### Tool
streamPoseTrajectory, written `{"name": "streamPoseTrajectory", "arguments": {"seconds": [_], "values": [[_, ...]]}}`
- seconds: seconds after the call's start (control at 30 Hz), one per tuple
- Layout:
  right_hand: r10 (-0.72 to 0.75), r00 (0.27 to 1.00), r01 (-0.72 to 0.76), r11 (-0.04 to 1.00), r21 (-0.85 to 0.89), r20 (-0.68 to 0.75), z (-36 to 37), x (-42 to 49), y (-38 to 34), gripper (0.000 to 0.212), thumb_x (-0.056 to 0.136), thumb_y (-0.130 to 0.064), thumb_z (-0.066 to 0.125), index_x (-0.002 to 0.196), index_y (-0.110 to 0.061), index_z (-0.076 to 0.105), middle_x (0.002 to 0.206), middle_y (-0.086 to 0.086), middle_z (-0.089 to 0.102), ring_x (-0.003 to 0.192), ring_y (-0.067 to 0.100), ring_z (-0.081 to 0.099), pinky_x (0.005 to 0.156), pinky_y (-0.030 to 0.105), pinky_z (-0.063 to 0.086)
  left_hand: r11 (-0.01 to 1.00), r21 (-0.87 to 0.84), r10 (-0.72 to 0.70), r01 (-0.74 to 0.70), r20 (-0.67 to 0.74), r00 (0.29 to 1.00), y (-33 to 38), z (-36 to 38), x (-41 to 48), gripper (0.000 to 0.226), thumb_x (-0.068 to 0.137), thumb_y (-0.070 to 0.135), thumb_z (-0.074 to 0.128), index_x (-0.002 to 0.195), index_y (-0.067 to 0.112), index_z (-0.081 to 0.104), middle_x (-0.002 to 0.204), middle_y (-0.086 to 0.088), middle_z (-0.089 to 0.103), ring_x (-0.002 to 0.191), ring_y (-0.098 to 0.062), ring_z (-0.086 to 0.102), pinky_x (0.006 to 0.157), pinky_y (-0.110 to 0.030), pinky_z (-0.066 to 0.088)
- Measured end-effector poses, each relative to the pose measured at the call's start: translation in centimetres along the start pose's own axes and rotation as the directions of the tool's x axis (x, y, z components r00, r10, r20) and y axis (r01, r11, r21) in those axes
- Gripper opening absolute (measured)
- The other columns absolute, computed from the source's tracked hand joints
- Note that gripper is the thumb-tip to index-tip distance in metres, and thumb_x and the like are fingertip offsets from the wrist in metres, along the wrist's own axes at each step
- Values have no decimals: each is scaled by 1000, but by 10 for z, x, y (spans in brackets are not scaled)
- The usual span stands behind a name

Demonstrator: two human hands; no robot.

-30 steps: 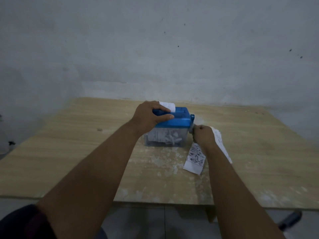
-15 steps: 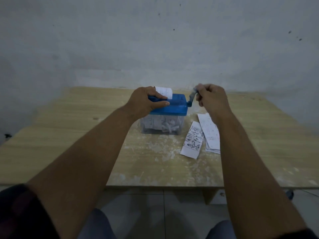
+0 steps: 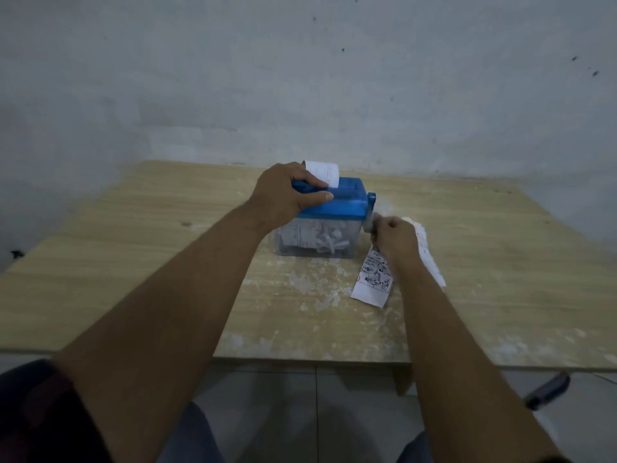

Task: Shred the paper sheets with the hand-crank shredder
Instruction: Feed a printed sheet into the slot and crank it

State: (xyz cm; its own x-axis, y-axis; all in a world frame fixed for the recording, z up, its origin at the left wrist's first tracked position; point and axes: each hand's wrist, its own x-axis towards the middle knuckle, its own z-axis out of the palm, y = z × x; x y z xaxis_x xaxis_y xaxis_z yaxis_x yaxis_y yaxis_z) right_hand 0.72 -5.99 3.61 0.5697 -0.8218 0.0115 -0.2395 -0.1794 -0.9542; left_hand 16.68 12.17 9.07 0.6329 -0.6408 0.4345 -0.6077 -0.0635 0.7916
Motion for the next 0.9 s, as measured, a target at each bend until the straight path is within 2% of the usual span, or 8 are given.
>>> {"name": "streamPoseTrajectory", "arguments": {"seconds": [0.13, 0.27, 0.37, 0.43, 0.6, 0.73, 0.83, 0.9], "values": [[-65, 989, 80, 990, 115, -130, -10, -39, -3, 34, 102, -36, 61, 87, -7, 71, 72, 1, 69, 66, 15, 57, 69, 36, 48, 1000, -17, -18, 18, 6, 1000, 1, 1, -1, 20, 76, 39, 95, 92, 31, 84, 106, 3, 74, 100, -11, 68, 85, -32, 61], [-154, 979, 184, 950, 251, -135, -27, -45, -40, 21, 100, -30, 64, 86, -18, 75, 71, 0, 71, 64, 15, 56, 67, 38, 46, 1000, -3, -17, 17, 7, 1000, -1, 0, 1, 22, 76, 40, 95, 93, 30, 85, 106, 5, 73, 100, -11, 68, 82, -25, 57], [-244, 965, 256, 952, 165, -90, -36, -29, -69, 19, 102, -23, 62, 94, -15, 78, 73, -1, 73, 60, 9, 58, 68, 32, 50, 1000, 12, 2, -2, 13, 1000, -2, -1, 3, 22, 78, 37, 94, 95, 26, 86, 100, 9, 72, 93, -7, 67, 75, -14, 49], [-264, 963, 269, 955, 121, -61, -37, -11, -84, 23, 103, -28, 63, 97, -10, 77, 76, 1, 74, 59, 8, 58, 66, 29, 53, 1000, 27, 11, -11, 15, 1000, -3, -2, 5, 24, 79, 36, 93, 98, 24, 86, 97, 9, 71, 90, -6, 66, 73, -12, 47], [-178, 984, 170, 967, 191, 26, -26, 37, -91, 29, 102, -32, 68, 101, -4, 73, 82, 7, 73, 63, 16, 61, 68, 29, 59, 997, 79, 21, -21, 4, 1000, -3, 0, 5, 27, 80, 38, 92, 102, 25, 86, 97, 9, 70, 87, -4, 64, 73, -13, 47], [-133, 991, 130, 989, 69, 35, -7, 57, -82, 28, 101, -29, 69, 93, -2, 69, 81, 8, 72, 67, 20, 65, 73, 38, 65, 996, 86, 29, -32, 25, 999, -1, -3, 4, 27, 81, 35, 92, 105, 23, 86, 97, 5, 71, 88, -7, 65, 73, -12, 46], [-52, 997, 53, 998, -16, 65, 3, 58, -62, 26, 103, -17, 66, 78, -9, 61, 84, 10, 68, 63, 20, 62, 64, 36, 60, 998, 61, 14, -16, 21, 1000, -1, -2, 2, 29, 79, 39, 93, 103, 24, 86, 98, 8, 72, 89, -5, 65, 74, -13, 46], [3, 997, 1, 999, -48, 75, 6, 49, -40, 25, 103, -7, 57, 78, -8, 62, 81, 12, 67, 60, 21, 58, 61, 36, 53, 999, 45, 2, -2, 2, 1000, 0, 1, 2, 30, 76, 46, 93, 99, 27, 86, 99, 9, 73, 91, -5, 66, 73, -13, 48]]}}
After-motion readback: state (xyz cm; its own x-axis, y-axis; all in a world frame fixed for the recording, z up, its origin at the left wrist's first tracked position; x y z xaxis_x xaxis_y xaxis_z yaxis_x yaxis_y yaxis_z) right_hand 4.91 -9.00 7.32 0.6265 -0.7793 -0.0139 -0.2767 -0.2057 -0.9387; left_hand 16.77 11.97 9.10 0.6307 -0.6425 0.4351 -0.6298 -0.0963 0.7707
